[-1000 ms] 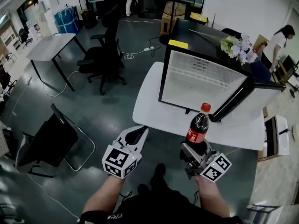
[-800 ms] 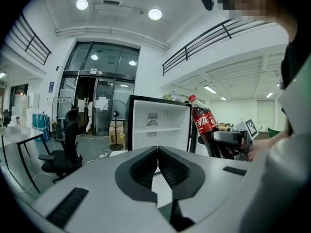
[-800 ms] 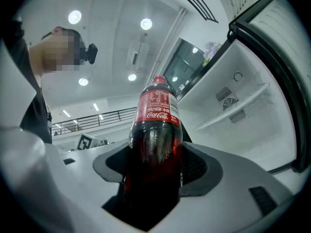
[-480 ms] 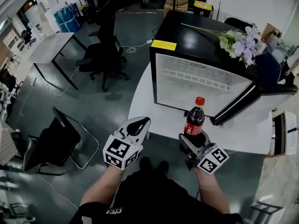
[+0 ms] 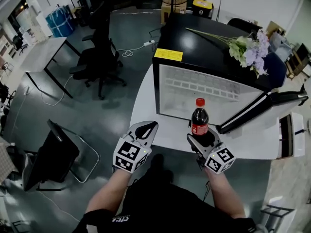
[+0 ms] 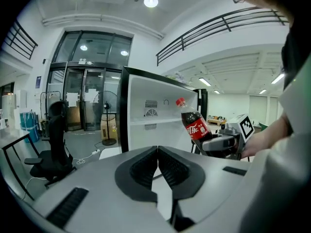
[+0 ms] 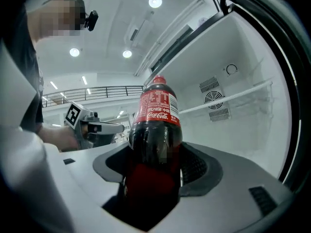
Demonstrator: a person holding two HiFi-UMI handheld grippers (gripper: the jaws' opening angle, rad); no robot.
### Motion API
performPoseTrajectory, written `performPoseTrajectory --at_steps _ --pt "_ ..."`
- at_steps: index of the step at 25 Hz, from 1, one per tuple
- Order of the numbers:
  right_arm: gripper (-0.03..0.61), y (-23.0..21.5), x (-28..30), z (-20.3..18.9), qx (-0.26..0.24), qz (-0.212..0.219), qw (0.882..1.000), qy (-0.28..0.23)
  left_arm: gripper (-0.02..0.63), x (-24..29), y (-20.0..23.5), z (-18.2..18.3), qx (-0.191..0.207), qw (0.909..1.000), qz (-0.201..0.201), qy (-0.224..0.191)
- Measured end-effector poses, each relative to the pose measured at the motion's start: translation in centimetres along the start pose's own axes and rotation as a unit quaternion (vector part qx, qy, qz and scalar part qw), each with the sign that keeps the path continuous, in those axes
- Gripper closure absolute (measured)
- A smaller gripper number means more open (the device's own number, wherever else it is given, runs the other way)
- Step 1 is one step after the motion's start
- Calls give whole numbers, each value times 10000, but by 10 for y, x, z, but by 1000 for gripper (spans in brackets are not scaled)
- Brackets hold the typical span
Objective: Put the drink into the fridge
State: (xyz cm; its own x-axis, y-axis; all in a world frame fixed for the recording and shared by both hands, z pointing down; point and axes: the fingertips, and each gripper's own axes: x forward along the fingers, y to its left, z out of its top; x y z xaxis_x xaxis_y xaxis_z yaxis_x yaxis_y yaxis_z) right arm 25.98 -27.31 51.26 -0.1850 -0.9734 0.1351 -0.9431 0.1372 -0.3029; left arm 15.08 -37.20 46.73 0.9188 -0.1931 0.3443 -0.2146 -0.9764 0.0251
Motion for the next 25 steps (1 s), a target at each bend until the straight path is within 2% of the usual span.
performPoseTrajectory --at_steps 5,8,12,19,22,25 --pt "282 -28 27 -4 -380 -432 9977 344 595 14 28 -11 -143 9999 -31 20" --pt "282 -39 41 -15 -613 -458 9955 553 595 25 36 -22 -253 9995 -150 69" --pt "282 -48 56 -31 -594 -499 9941 763 595 36 40 -34 -368 9989 -275 130" --pt "282 -70 79 -56 -877 -541 9859 1322 595 42 54 -52 -520 9982 -239 175" --pt "282 -85 87 -63 -1115 -590 9794 1579 595 42 55 -61 -580 9978 -247 226" --pt "282 -102 95 -74 -1501 -618 9661 2009 595 41 54 -67 -616 9974 -250 264"
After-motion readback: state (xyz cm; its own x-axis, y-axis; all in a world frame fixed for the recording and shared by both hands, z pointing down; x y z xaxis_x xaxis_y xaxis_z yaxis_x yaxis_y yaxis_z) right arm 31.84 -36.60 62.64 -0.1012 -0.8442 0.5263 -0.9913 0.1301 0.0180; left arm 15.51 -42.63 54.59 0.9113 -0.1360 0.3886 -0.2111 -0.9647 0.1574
